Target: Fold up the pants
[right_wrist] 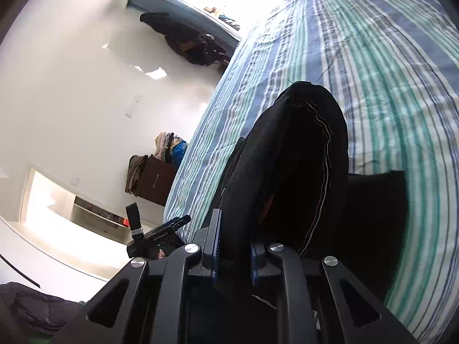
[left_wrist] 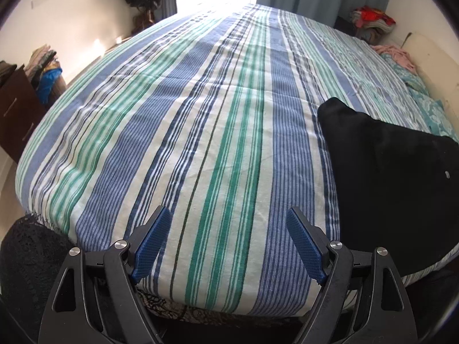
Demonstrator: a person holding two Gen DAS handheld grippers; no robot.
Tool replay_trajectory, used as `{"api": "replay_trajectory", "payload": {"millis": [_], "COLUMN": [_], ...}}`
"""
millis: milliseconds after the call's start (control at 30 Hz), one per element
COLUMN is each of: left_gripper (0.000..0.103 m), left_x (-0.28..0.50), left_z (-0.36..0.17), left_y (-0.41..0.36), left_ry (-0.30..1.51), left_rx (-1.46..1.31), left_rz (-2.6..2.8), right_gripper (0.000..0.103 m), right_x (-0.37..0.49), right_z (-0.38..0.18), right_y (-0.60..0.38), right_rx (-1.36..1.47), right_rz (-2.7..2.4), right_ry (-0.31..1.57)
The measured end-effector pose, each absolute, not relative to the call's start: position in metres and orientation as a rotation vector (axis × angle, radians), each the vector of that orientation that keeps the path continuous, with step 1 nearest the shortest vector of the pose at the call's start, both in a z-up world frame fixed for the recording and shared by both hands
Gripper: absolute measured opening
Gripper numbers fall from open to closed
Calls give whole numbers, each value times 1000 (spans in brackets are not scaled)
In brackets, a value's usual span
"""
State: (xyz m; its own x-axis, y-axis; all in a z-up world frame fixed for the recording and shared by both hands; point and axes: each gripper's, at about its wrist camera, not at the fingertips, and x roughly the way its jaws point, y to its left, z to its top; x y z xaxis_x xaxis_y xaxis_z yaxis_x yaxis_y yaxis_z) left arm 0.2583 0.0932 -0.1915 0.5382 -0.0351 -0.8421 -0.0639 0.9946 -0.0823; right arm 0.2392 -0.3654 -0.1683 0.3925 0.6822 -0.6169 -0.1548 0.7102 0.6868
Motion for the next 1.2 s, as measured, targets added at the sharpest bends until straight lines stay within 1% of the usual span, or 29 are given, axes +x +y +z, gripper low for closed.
{"api": "replay_trajectory", "payload": {"millis": [100, 167, 267, 300, 333, 400, 467, 533, 633, 700, 767, 833, 867, 900, 933, 1000, 1033, 1067, 1100, 1200], "left_gripper": [85, 85, 85, 85, 85, 85, 85, 85, 85, 85, 85, 86, 86, 89, 90, 90, 90, 90, 90, 90], "left_x": [256, 256, 253, 251, 248, 242, 236, 234, 236, 240, 246, 247, 247, 246, 246, 245, 242, 240, 238, 237], "left_z": [-185, -182, -176, -173, -169, -160, -153, -150, -157, -170, -194, -211, -213, -212, -210, -205, -201, -198, -195, -189], "left_y": [79, 66, 41, 34, 27, 14, 2, -10, -32, -49, -65, -73, -71, -68, -66, -60, -57, -55, -55, -55], "left_ry": [981, 972, 961, 953, 942, 919, 894, 884, 905, 941, 1004, 1046, 1040, 1038, 1048, 1057, 1050, 1043, 1036, 1026], "left_rx": [-69, -40, 20, 40, 55, 79, 100, 114, 152, 202, 286, 322, 305, 287, 273, 241, 228, 221, 218, 202], "left_rz": [-12, -43, -95, -112, -128, -168, -203, -241, -290, -304, -300, -300, -303, -298, -295, -294, -290, -282, -272, -263], "right_gripper": [17, 17, 18, 19, 22, 33, 42, 42, 42, 42, 42, 41, 33, 23, 23, 18, 18, 18, 22, 22], "right_x": [220, 211, 209, 209, 211, 216, 219, 223, 234, 250, 268, 283, 286, 287, 284, 275, 270, 265, 258, 228], "right_z": [-186, -208, -241, -245, -244, -239, -224, -200, -160, -146, -153, -182, -204, -227, -243, -243, -237, -228, -218, -186], "right_y": [-391, -409, -416, -414, -413, -411, -407, -405, -394, -374, -355, -351, -354, -362, -373, -390, -393, -392, -388, -369], "right_rx": [659, 662, 554, 538, 539, 533, 431, 314, 304, 286, 274, 265, 235, 246, 304, 423, 446, 439, 413, 288], "right_rz": [485, 394, 243, 228, 220, 222, 180, 118, 143, 212, 243, 179, 112, 63, 50, 60, 52, 41, 39, 27], "right_ry": [1037, 1077, 1187, 1191, 1180, 1188, 1188, 1133, 1001, 955, 954, 1010, 1061, 1119, 1136, 1074, 1062, 1050, 1037, 1007]}}
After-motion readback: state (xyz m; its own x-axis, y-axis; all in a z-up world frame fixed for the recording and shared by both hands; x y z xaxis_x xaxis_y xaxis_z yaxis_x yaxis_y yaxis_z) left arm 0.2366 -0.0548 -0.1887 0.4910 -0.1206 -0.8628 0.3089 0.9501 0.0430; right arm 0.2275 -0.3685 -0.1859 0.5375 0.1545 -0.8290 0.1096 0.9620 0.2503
